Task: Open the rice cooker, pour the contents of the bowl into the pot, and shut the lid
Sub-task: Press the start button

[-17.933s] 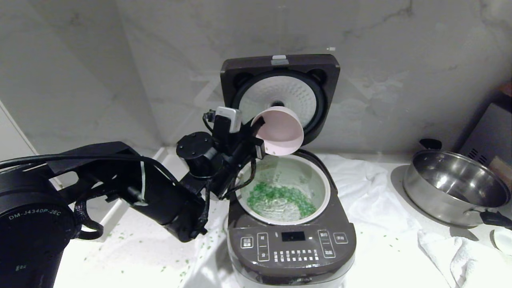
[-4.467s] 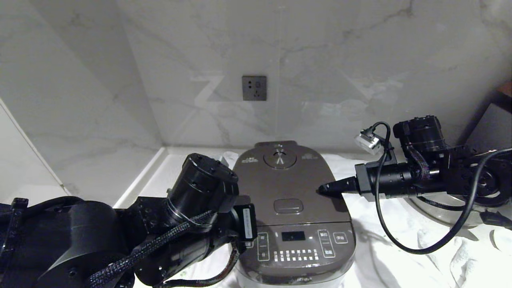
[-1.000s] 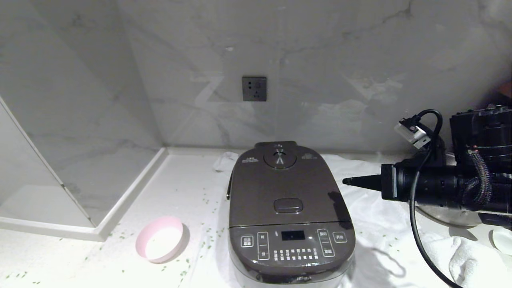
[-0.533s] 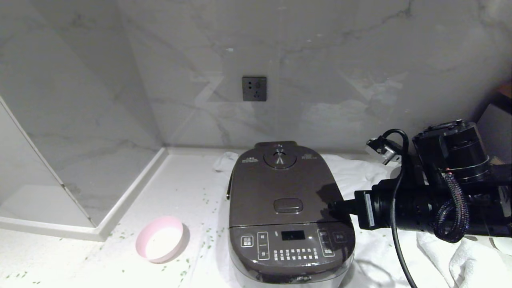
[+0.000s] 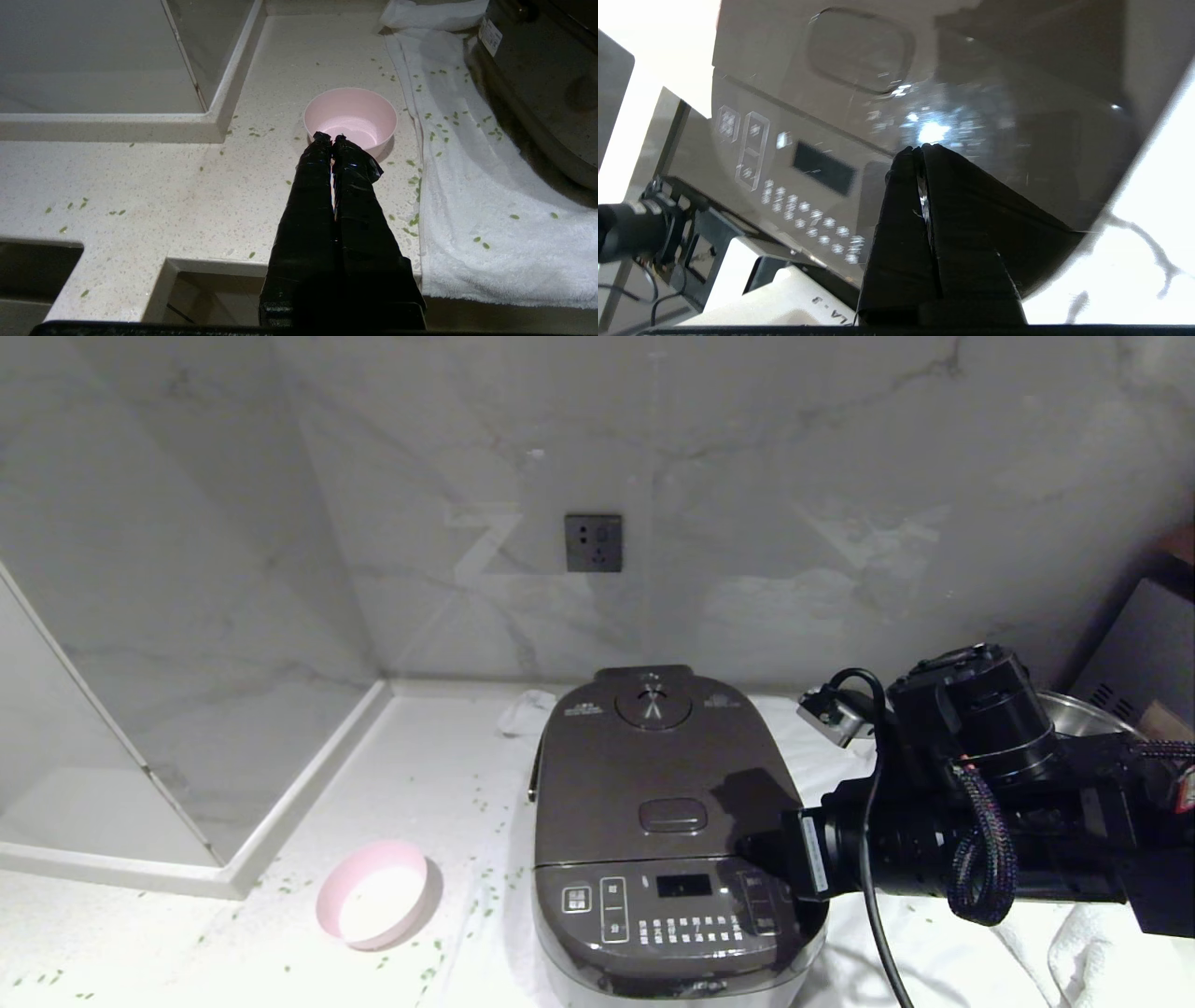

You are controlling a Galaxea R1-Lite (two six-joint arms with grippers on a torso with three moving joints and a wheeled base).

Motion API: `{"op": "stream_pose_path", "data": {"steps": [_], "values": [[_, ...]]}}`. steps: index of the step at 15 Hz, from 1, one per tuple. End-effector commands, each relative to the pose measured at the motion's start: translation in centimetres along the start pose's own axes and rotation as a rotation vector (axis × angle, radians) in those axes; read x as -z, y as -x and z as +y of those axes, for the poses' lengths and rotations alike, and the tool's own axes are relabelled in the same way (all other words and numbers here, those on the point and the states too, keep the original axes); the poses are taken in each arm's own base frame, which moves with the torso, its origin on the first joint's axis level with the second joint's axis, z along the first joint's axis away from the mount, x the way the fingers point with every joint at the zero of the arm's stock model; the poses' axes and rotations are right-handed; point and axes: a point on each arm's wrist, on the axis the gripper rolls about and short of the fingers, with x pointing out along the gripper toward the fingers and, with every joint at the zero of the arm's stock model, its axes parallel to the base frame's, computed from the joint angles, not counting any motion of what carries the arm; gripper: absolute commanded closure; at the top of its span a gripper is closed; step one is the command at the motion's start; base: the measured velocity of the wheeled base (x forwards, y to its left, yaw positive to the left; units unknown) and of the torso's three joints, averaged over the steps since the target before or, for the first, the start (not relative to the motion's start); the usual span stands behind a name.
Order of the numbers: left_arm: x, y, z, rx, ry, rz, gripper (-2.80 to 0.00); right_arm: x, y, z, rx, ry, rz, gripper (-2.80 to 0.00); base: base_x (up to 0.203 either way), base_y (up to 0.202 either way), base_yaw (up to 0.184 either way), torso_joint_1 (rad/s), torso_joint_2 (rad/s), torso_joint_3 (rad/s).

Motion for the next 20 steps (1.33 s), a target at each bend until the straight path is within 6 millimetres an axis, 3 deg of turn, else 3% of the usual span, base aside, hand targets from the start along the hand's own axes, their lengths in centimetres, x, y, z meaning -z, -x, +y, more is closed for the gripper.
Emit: {"op": "stream_pose_path", "data": {"steps": [1, 6, 14, 20], "values": [[0.0, -0.2, 0.0, 0.002, 0.000, 0.023, 0.00, 0.2, -0.4, 0.5, -0.011, 0.009, 0.014, 0.00, 0.000, 0.000, 0.000, 0.000, 0.00, 0.000], [-0.1, -0.3, 0.0, 0.006, 0.002, 0.035, 0.00, 0.7, -0.4, 0.3, -0.003, -0.003, 0.031, 0.00, 0.000, 0.000, 0.000, 0.000, 0.00, 0.000], [-0.1, -0.3, 0.0, 0.006, 0.002, 0.035, 0.00, 1.3, 2.5, 0.5, 0.040, -0.002, 0.014, 0.00, 0.000, 0.000, 0.000, 0.000, 0.00, 0.000], [-0.1, -0.2, 0.0, -0.002, 0.003, 0.034, 0.00, 2.4, 2.2, 0.2, 0.040, -0.006, 0.061, 0.00, 0.000, 0.000, 0.000, 0.000, 0.00, 0.000]]}}
